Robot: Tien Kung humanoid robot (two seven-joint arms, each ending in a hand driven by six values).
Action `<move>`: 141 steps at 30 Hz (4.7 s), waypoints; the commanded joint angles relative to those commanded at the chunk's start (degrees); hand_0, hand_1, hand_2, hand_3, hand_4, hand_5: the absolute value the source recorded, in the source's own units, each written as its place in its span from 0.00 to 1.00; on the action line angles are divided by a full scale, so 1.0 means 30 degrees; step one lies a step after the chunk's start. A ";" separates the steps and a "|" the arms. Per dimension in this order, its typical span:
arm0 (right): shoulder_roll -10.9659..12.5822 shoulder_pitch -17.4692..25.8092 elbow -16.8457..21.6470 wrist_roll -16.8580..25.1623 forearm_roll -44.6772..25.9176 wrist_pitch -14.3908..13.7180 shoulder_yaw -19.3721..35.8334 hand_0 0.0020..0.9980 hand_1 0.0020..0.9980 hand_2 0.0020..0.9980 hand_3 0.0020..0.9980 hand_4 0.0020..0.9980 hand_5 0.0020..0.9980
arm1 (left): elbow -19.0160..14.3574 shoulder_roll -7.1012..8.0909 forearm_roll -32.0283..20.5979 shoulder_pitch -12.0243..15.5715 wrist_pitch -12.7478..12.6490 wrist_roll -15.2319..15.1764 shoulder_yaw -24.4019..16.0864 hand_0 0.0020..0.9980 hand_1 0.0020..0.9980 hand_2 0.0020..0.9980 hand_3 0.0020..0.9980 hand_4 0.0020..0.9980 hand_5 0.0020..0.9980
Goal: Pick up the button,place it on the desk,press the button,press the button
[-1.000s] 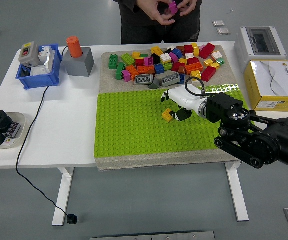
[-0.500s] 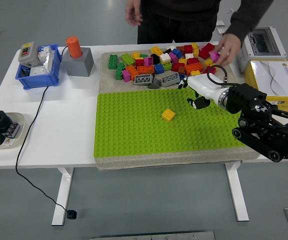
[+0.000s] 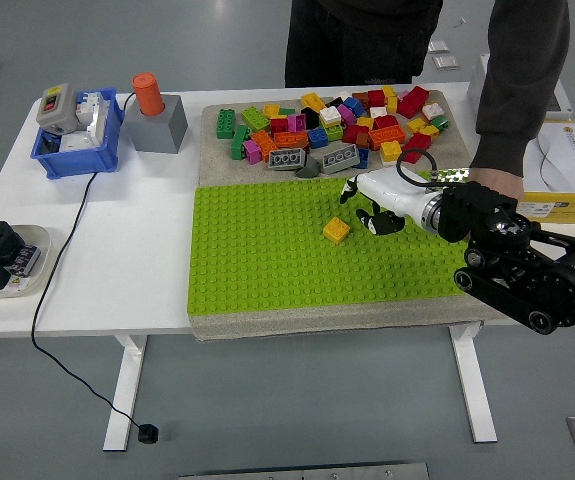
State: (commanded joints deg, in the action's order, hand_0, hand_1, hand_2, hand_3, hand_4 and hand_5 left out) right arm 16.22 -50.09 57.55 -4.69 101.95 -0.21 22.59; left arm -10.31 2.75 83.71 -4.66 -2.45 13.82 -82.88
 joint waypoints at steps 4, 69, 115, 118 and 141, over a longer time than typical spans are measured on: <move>-0.0026 -0.0211 -0.0035 0.0038 -0.0416 0.0241 -0.0177 0.34 0.45 0.76 0.68 0.35 0.00 | 0.0000 0.0019 0.0031 -0.0024 -0.0002 -0.0005 -0.0018 0.68 0.65 0.70 0.77 0.77 0.60; -0.0596 0.3462 0.0966 -0.0208 0.1095 0.0109 0.4325 0.34 0.45 0.73 0.69 0.26 0.00 | 0.0000 -0.0234 -0.0414 0.0158 -0.0072 -0.0363 0.0374 0.68 0.65 0.71 0.77 0.77 0.59; -0.0467 0.3310 -0.0520 0.0405 0.0259 -0.1819 0.4684 0.32 0.44 0.71 0.68 0.42 0.08 | 0.0000 0.0569 -0.1245 -0.0167 -0.0532 -0.1240 0.0768 0.68 0.65 0.70 0.77 0.77 0.57; -0.0578 0.3390 -0.0693 0.0472 -0.0045 -0.1876 0.4587 0.31 0.43 0.71 0.68 0.46 0.14 | 0.0000 0.0737 -0.1824 -0.0113 -0.0664 -0.1347 0.1144 0.68 0.64 0.70 0.77 0.77 0.56; -0.0490 0.3768 0.0061 -0.0096 0.1016 -0.1793 0.6102 0.31 0.43 0.70 0.67 0.52 0.23 | 0.0000 -0.0041 -0.3781 -0.0016 -0.0531 -0.2184 0.2695 0.67 0.65 0.70 0.77 0.76 0.57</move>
State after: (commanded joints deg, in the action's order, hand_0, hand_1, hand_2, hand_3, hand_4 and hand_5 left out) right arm 14.75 -38.78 57.74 -4.98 105.00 -5.59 40.90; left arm -10.31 2.62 72.36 -4.71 -4.05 7.26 -74.80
